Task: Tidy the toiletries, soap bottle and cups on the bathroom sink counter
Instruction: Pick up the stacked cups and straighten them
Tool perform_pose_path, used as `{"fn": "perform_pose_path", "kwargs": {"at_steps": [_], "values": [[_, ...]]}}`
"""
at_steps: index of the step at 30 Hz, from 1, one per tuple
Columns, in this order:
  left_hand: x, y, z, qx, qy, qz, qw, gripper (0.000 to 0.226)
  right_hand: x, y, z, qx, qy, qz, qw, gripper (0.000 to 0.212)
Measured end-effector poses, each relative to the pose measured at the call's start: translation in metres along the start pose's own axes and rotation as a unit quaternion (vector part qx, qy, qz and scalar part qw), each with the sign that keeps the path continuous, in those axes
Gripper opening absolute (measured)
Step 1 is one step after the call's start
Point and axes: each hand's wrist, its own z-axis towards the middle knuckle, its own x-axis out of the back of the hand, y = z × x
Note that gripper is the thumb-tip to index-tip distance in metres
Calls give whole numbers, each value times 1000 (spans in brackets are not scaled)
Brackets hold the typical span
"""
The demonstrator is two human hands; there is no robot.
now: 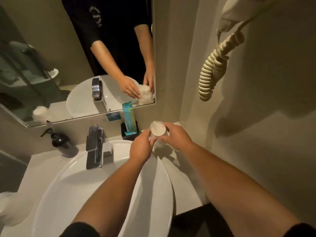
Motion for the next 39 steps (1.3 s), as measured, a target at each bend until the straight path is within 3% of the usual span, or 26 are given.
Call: {"fn": "perform_pose_path", "kwargs": {"at_steps": [8, 13, 20, 33, 36, 39], "values": [[-29, -43, 62, 22, -16, 16, 999, 31, -32, 21, 73, -10, -15, -27, 999, 66], [-42, -51, 75, 84, -30, 60, 994, 15, -50, 33, 91, -20, -37, 9, 999, 64], [-50, -51, 83, 100, -40, 153, 982, 16, -58, 40, 102, -28, -37, 33, 998, 66], [-44, -48, 72, 88, -20, 95, 991, 33, -46, 36, 91, -28, -52, -27, 998, 93], [-38, -44, 61, 74, -17, 91, 993, 40, -35, 30, 76, -15, -44, -75, 996, 87], [-29, -36, 46, 43, -34, 109, 993, 25, -21, 20, 52, 7, -36, -152, 988, 73]]}}
